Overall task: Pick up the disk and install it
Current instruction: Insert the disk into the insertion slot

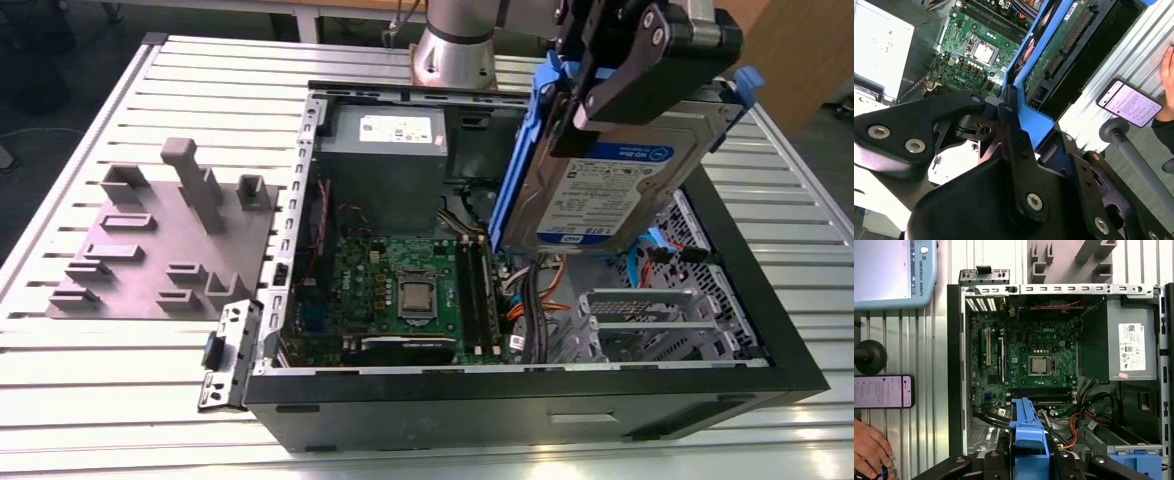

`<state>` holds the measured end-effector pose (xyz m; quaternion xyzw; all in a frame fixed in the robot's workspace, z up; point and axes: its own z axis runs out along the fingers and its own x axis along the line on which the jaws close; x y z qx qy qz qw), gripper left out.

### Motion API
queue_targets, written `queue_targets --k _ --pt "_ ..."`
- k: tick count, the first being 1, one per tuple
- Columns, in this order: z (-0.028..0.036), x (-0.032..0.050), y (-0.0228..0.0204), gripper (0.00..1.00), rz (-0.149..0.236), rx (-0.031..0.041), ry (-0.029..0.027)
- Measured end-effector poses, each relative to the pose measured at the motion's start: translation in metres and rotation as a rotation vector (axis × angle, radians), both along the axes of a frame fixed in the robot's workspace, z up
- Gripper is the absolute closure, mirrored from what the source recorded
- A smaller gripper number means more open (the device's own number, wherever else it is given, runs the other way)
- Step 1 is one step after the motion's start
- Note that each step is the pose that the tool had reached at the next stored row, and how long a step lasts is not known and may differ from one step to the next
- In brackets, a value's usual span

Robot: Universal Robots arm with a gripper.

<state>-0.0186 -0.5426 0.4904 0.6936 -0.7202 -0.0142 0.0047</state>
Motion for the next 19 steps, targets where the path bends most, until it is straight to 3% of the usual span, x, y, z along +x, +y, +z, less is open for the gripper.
queue_targets --k 8,13,19 --pt "-0.0054 0.0023 -0.0091 0.64 0.000 -0.0002 0.0000" --pt "-0.0089 0.0168 -0.0118 0.64 0.000 0.0000 0.0000" --pt "-0.0150 0.0259 -0.0158 0.64 0.000 -0.0004 0.0001"
